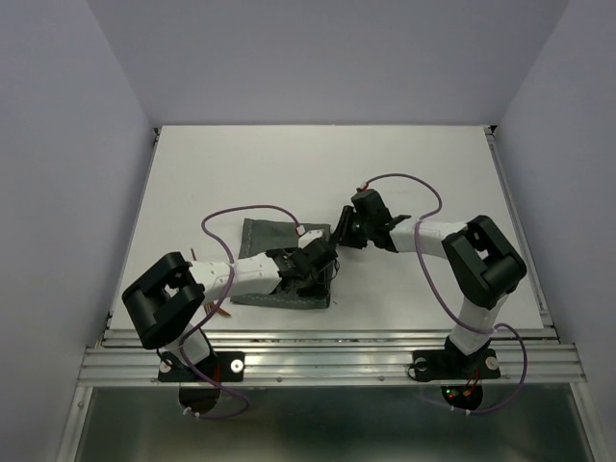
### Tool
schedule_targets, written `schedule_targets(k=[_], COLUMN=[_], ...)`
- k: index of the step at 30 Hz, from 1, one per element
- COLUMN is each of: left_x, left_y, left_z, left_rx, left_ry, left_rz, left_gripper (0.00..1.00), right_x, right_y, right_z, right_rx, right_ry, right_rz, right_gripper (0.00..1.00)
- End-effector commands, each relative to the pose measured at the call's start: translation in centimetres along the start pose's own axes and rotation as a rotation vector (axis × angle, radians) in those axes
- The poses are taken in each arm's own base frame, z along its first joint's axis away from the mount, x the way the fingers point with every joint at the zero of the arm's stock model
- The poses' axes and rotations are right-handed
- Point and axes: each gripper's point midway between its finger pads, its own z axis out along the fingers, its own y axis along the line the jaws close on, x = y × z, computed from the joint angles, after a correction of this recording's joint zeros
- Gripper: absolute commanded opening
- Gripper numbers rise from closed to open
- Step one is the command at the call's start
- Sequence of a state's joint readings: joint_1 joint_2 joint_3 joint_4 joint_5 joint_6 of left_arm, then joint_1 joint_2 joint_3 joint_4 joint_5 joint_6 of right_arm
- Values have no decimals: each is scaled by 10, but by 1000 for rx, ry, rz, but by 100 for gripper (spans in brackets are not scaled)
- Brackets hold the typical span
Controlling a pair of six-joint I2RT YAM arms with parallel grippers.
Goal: Fold the napkin into a case and place the utensils inside
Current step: Smooth out the lower triangle-folded napkin at the center of the board.
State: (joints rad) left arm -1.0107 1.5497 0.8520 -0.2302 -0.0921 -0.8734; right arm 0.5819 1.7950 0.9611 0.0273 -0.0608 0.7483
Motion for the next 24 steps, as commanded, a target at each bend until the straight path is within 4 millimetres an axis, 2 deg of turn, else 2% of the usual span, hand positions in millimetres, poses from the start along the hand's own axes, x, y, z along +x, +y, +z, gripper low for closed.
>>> schedule_targets(k=[1,3,9,13,16,17,19,20,24], left_x=[-10,-8,-10,-8,-4,-4,-3,-3,-4], left_y=[-1,0,-7,-8,-6,-7,-6,-6,-6], left_z=[-5,-5,-3,3,8,9,11,10,9], left_rx=[-15,-15,-6,-21,-37,-36,-42,-41,-42], left_ry=[-41,-36,-33,-24,-11,-9,-1,-3,-7], left_rz=[11,19,46,56,66,69,75,77,73], left_gripper=[43,46,46,41,31,23,13,1,0], right_x=[8,8,11,11,10,10,9,8,8], right_y=[-15,-15,-17,-17,-17,-17,-18,-18,-20], right_z=[7,8,8,7,6,6,6,6,9], right_rx=[63,64,66,68,67,66,70,74,82], right_ry=[38,39,45,43,40,39,35,31,30], right_rz=[-17,-16,-12,-11,-13,-19,-21,-21,-22], right_gripper=[40,40,39,39,39,39,36,35,31])
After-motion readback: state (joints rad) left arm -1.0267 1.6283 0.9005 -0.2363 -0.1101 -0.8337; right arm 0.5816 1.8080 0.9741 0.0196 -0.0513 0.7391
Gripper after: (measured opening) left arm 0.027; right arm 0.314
